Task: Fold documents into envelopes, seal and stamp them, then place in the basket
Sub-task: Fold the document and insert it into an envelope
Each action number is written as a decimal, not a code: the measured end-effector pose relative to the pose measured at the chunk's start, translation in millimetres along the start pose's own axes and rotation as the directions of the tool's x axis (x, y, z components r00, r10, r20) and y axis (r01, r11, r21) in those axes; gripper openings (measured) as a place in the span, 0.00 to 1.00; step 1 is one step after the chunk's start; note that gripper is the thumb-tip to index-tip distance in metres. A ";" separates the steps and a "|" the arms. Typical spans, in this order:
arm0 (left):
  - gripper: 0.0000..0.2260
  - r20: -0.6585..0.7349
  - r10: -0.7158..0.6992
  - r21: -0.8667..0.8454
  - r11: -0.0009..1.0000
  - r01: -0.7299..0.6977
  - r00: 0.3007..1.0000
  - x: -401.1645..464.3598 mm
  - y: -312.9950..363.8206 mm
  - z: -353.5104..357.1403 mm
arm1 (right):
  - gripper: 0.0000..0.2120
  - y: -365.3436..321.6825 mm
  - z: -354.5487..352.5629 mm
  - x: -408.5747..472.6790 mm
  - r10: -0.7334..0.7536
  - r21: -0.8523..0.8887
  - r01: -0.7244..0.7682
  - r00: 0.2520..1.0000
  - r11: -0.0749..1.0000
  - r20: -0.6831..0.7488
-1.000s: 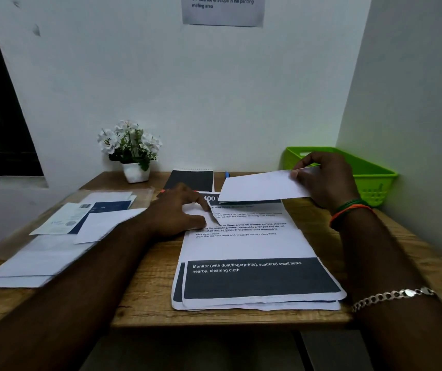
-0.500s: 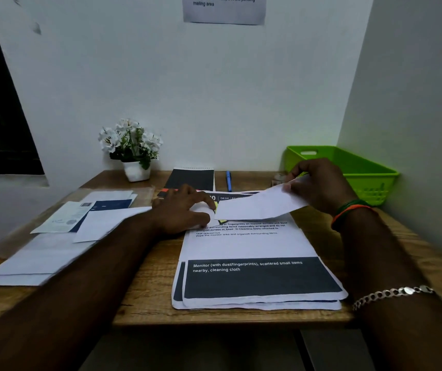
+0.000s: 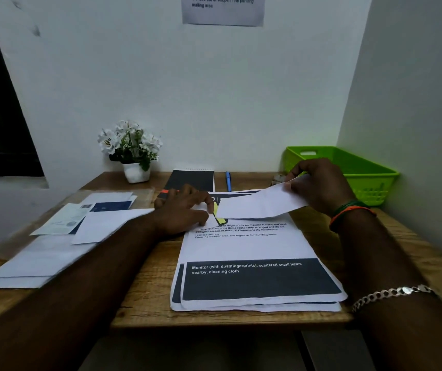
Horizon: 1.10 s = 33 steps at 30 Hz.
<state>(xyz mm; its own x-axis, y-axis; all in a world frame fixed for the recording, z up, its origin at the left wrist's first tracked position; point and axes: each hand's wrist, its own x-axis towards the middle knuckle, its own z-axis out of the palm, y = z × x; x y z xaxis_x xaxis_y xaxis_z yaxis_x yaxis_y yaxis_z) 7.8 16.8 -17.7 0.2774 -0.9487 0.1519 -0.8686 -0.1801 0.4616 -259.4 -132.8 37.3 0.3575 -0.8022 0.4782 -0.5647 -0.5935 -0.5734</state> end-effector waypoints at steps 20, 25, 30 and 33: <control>0.17 -0.014 -0.017 -0.046 0.999 0.016 1.000 -8.1 8.8 -2.5 | 0.06 5.4 6.3 3.6 -0.072 0.098 0.065 0.995 0.993 0.069; 0.20 0.000 -0.003 -0.072 0.997 0.003 1.000 -6.0 6.6 -4.1 | 0.06 5.6 18.6 7.7 -0.160 0.243 0.123 0.977 0.962 0.140; 0.28 -0.066 0.032 -0.245 0.968 -0.047 0.997 -12.6 9.1 -7.9 | 0.09 2.6 43.8 6.3 -0.127 0.398 0.031 0.968 0.917 0.217; 0.39 -0.015 0.013 -0.170 0.985 -0.015 1.000 -19.2 1.8 -22.5 | 0.04 0.8 50.3 7.9 -0.114 0.461 0.011 0.974 0.887 0.197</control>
<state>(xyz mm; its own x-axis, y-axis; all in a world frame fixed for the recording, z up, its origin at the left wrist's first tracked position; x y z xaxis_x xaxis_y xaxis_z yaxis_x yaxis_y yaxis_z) 10.2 40.5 -0.1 0.2722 -0.9470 0.1706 -0.7903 -0.1189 0.6011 -219.6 -142.9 7.1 0.5592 -0.7262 0.3998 -0.1544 -0.5651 -0.8105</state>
